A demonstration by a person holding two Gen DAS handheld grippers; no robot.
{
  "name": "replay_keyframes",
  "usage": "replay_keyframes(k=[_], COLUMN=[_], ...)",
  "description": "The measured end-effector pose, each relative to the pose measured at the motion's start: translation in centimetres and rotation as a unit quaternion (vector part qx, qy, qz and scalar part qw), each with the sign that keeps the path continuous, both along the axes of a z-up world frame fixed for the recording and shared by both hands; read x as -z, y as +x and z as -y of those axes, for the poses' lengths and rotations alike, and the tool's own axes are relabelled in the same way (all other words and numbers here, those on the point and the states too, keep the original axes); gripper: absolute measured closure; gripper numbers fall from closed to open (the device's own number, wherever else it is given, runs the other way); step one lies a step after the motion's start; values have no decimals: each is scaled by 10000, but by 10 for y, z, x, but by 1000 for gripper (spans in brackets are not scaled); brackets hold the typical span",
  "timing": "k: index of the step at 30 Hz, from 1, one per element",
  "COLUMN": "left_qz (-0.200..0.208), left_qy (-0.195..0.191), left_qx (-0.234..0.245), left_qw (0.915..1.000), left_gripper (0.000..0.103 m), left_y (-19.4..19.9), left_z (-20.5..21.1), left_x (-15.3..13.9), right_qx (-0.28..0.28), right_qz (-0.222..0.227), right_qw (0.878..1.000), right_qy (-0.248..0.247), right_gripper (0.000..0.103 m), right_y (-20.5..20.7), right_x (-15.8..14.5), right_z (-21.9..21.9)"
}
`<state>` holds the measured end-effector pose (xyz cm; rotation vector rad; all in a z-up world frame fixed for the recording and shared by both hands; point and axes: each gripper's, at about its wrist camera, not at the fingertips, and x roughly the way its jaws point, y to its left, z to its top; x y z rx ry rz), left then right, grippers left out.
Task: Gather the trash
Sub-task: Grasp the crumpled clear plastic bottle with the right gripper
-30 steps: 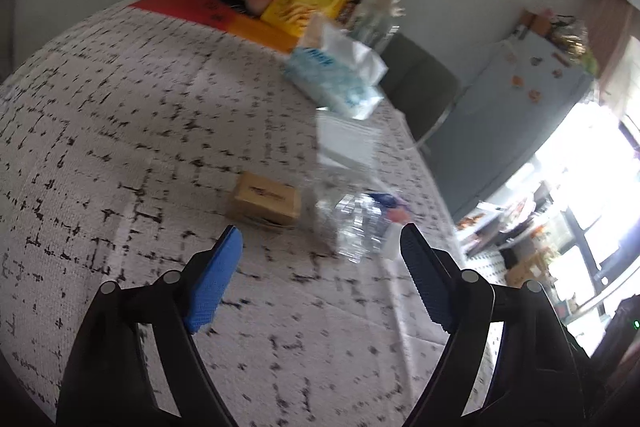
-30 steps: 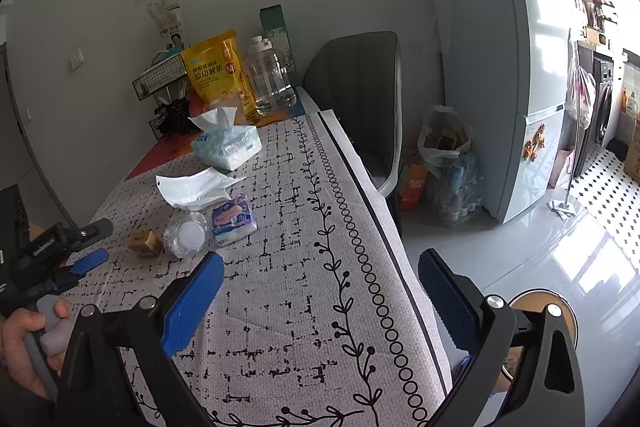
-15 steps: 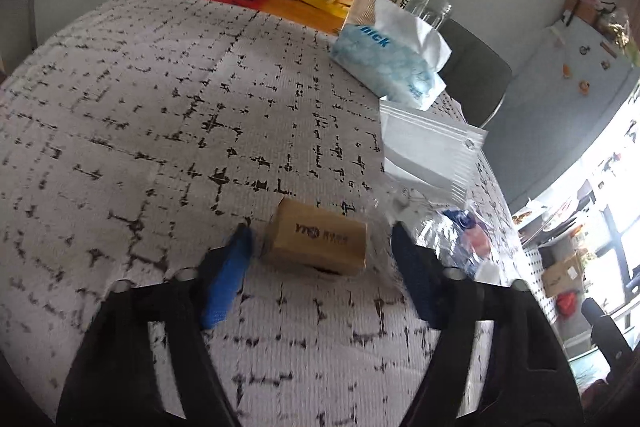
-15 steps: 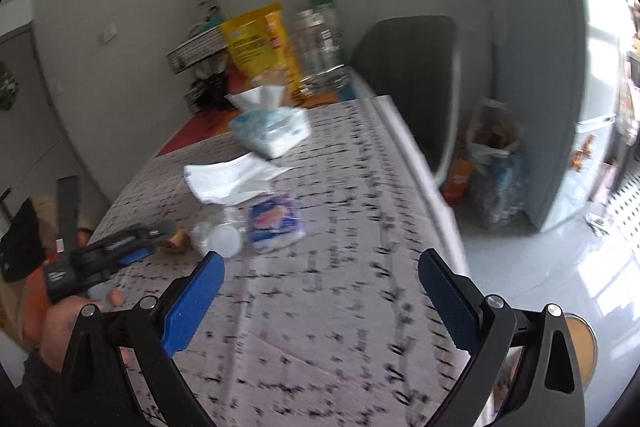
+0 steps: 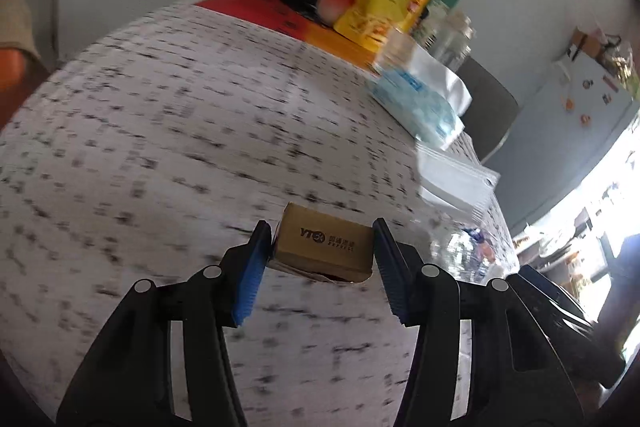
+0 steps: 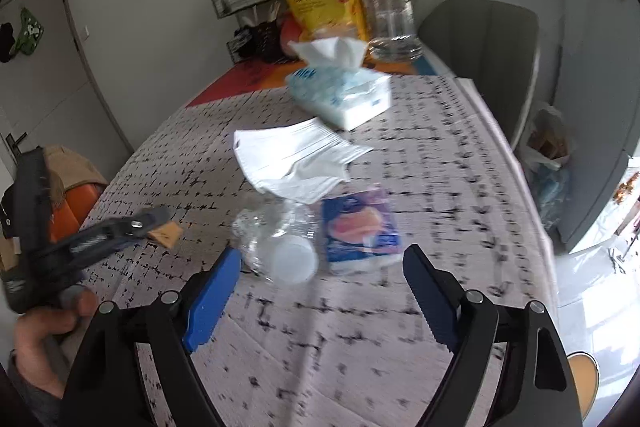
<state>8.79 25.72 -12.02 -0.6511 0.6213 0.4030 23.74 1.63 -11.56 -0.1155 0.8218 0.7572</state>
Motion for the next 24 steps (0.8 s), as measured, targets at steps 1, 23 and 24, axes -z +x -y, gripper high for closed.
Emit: replay_keyframes(k=[1, 23, 24], left_qz=[6, 148, 167], left_qy=[-31, 62, 73], left_qx=[-74, 75, 135], left_qw=[10000, 9998, 9997], left_gripper=[51, 51, 51], left_y=[-6, -38, -36], left_z=[-5, 30, 37], left_x=[1, -19, -21], right_qx=[-44, -761, -731], right_qz=[-6, 472, 481], right_qw=[10000, 9958, 9960], right_qy=[-31, -191, -163], right_gripper=[21, 45, 45], right_y=[1, -61, -63], right_x=[2, -13, -16], right_z=[-7, -13, -6])
